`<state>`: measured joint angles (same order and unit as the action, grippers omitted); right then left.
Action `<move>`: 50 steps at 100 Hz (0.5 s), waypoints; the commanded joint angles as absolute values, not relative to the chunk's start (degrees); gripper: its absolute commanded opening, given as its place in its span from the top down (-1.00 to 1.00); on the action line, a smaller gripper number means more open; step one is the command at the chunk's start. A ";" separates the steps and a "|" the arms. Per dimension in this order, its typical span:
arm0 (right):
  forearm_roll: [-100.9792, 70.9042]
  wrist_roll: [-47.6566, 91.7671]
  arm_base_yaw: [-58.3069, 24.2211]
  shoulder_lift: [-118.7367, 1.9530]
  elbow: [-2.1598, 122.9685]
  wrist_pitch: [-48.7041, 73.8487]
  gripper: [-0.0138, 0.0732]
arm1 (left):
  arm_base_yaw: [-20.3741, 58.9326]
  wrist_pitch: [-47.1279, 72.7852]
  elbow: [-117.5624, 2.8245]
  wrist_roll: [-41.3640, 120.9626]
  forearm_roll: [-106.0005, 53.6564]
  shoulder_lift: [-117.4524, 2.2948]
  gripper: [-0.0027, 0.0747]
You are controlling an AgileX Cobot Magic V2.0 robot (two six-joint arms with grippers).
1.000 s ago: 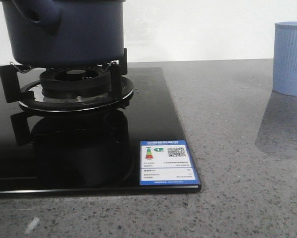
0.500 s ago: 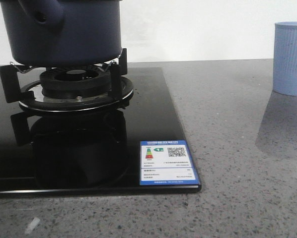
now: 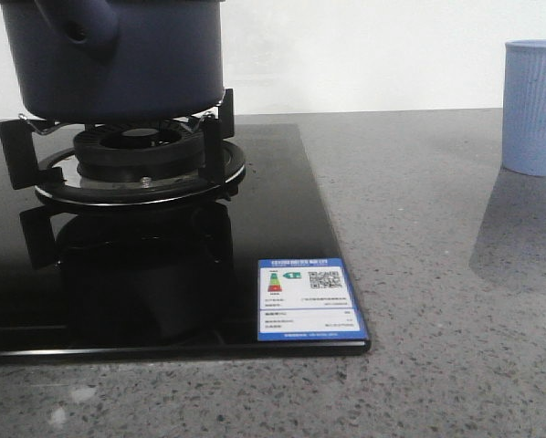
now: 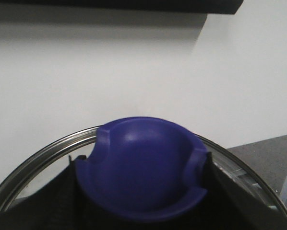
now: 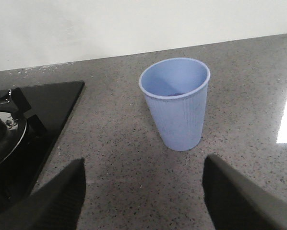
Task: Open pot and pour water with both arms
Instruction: 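Lift the glass lid off the pot with the left gripper, then reach the right gripper to the light blue cup and grasp it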
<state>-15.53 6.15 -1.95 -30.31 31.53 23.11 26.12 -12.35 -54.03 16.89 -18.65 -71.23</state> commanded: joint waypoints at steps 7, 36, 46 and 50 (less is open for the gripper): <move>-14.18 6.73 -2.05 -30.92 29.39 12.64 -0.39 | 24.76 -18.71 -56.16 16.65 -16.90 -66.51 -0.07; -13.58 6.73 -2.05 -34.50 22.21 0.00 -0.39 | 20.39 -16.95 -56.16 16.65 -16.81 -64.05 -0.07; -13.58 6.73 -2.05 -38.87 22.23 -3.06 -0.39 | 19.31 -16.56 -56.16 16.65 -16.81 -64.05 -0.07; -13.58 6.73 -2.05 -40.98 22.23 -5.11 -0.39 | 18.91 -16.56 -56.16 16.65 -16.81 -64.05 -0.07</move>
<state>-14.08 6.15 -1.95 -37.66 20.79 3.09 19.61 -10.99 -54.03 16.89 -17.27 -65.78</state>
